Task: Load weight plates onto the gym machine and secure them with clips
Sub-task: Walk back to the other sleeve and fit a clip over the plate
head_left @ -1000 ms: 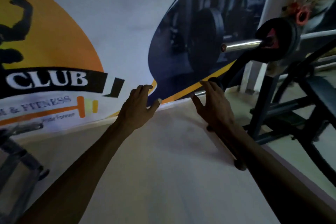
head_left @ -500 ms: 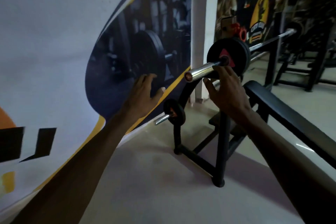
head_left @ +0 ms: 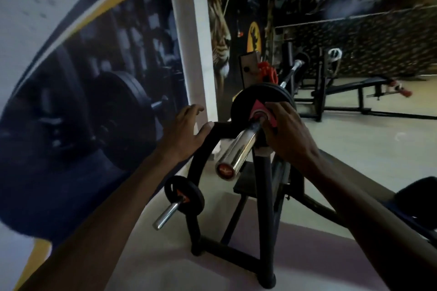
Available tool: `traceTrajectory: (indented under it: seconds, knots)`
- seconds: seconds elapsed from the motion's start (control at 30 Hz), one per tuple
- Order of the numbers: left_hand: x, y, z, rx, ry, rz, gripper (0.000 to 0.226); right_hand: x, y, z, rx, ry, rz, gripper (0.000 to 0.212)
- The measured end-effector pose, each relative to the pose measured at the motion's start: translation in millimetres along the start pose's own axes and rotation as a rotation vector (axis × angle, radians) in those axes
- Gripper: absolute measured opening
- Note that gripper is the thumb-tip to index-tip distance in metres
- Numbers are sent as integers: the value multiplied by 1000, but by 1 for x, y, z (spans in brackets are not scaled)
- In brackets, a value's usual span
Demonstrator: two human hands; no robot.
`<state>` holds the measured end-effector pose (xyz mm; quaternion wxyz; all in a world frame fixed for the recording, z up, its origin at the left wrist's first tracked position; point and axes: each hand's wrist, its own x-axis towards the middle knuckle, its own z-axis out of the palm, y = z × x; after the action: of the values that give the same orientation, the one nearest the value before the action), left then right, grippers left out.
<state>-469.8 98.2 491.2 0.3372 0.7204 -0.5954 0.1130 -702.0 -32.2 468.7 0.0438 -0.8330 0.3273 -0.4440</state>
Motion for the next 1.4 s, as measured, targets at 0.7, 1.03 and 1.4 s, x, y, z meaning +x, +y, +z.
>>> traceTrajectory:
  seconds: [0.7,1.03,1.4]
  knots:
    - [200,0,119,-273,-166,410,71,102,52,29,-247,30,256,29]
    - [223,-7,149,-365,-52,455,43,198,93,34,102,-61,468,75]
    - [223,-11,155,-395,-6,448,45,239,143,58,503,-374,621,74]
